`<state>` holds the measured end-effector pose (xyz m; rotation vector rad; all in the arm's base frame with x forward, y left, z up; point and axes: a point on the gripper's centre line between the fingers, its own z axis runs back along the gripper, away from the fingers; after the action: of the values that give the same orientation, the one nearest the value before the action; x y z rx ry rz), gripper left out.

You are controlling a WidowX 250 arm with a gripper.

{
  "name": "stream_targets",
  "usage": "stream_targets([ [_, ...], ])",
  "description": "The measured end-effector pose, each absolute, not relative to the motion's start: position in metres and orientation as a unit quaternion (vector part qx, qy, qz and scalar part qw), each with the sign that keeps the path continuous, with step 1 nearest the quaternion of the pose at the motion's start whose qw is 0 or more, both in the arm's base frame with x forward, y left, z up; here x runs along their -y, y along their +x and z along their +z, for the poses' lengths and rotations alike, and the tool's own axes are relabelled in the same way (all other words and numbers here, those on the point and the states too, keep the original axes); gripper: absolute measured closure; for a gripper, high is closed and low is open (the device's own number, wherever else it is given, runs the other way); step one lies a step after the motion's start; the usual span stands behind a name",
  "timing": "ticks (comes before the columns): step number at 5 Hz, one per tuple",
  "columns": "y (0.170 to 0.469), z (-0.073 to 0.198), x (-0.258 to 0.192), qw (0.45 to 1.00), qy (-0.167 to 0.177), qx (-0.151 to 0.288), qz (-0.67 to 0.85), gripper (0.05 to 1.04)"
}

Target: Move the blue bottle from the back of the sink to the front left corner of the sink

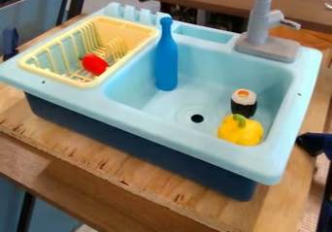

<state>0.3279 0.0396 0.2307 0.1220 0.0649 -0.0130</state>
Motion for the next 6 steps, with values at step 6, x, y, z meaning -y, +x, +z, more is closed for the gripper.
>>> stream_targets([
  [6,0.376,0.179,-0.045,0.997,-0.029,-0.008,-0.065,0.082],
])
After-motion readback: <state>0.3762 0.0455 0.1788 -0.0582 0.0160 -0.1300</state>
